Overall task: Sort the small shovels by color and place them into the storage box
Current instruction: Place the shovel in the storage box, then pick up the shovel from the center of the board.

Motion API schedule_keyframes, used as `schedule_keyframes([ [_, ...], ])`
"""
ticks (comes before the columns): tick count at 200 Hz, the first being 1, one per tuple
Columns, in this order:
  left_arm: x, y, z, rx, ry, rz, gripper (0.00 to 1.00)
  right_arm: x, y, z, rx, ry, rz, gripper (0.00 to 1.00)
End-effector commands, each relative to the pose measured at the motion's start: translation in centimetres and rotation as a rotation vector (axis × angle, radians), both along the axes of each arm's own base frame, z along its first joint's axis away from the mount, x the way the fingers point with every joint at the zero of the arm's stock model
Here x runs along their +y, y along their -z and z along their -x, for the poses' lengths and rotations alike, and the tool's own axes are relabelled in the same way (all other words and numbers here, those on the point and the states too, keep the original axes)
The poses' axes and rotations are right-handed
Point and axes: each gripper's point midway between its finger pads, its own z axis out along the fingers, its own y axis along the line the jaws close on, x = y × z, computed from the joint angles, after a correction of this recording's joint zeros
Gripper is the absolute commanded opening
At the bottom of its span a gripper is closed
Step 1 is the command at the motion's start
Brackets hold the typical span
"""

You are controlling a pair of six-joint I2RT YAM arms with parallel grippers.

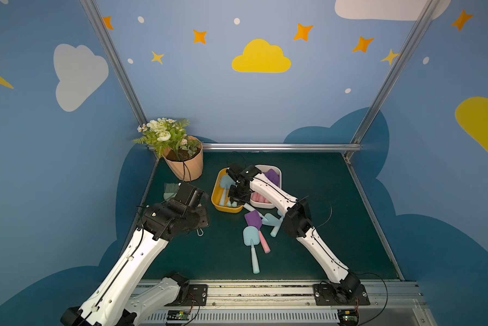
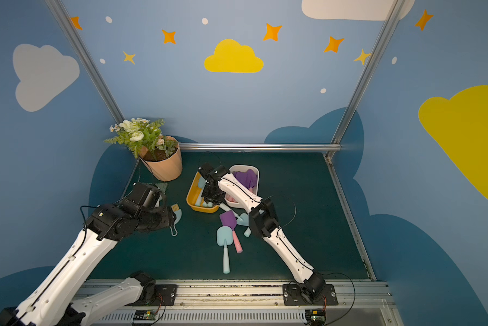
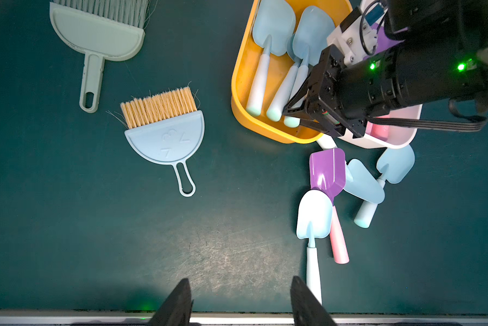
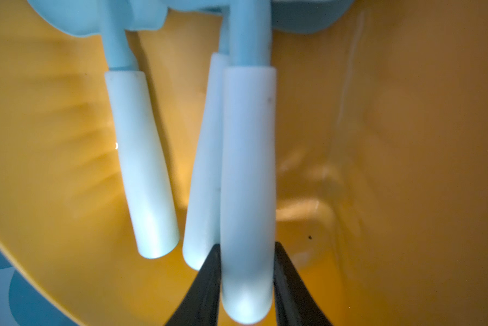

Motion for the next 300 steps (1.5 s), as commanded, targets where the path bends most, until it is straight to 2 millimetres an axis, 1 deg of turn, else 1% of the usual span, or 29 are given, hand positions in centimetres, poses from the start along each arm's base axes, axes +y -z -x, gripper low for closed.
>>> schedule_keyframes([
  [1,0.3,0.2,0.4,0.007,0.004,-0.008,0.48,-1.6,-1.3,-0.5,-0.037,0.002,0.047,0.34],
  [40,0.3,0.1,0.5,0.005,0.005,-0.004,0.48,-1.5,-3.3,-0.8,-0.077,-0.011,0.022,0.38],
  [65,0.2,0.0,0.5,0.004,0.003,-0.001,0.48,-1.3,-5.3,-0.9,-0.112,-0.019,-0.002,0.39],
  [77,0.2,-0.1,0.6,0.004,0.003,0.002,0.48,-1.3,-6.6,-1.0,-0.143,-0.028,-0.013,0.39],
  [98,0.2,-0.4,0.6,0.002,0.004,0.008,0.48,-1.5,-9.6,-1.1,-0.206,-0.047,-0.035,0.39],
  [115,0.1,-0.6,0.6,0.001,0.006,0.013,0.48,-1.7,-12.0,-0.7,-0.245,-0.061,-0.055,0.39],
  [137,0.0,-0.9,0.7,0.003,0.008,0.021,0.48,-2.6,-14.9,0.0,-0.285,-0.072,-0.069,0.39],
  [156,-0.1,-1.2,0.7,0.002,0.006,0.027,0.49,-3.8,-17.0,0.9,-0.319,-0.097,-0.069,0.39],
  [181,-0.2,-1.1,0.7,0.011,0.008,0.026,0.49,-6.4,-19.1,1.9,-0.367,-0.116,-0.031,0.38],
  [201,-0.5,-0.7,0.7,0.028,0.012,0.025,0.49,-8.9,-19.7,2.9,-0.387,-0.125,0.006,0.38],
  [217,-1.0,-0.1,0.7,0.046,0.019,0.011,0.49,-11.0,-19.7,3.9,-0.386,-0.127,0.043,0.38],
  [244,-3.1,1.8,1.0,0.097,0.060,-0.028,0.49,-15.0,-18.4,5.9,-0.366,-0.109,0.112,0.38],
  [256,-3.8,2.4,1.4,0.115,0.050,-0.053,0.49,-16.8,-17.4,6.9,-0.340,-0.095,0.144,0.38],
  [277,-5.7,3.5,2.2,0.147,0.042,-0.070,0.49,-19.8,-16.2,8.6,-0.310,-0.073,0.184,0.39],
  [300,-7.8,4.8,3.2,0.186,0.064,-0.114,0.49,-22.9,-15.4,10.4,-0.290,-0.038,0.209,0.39],
])
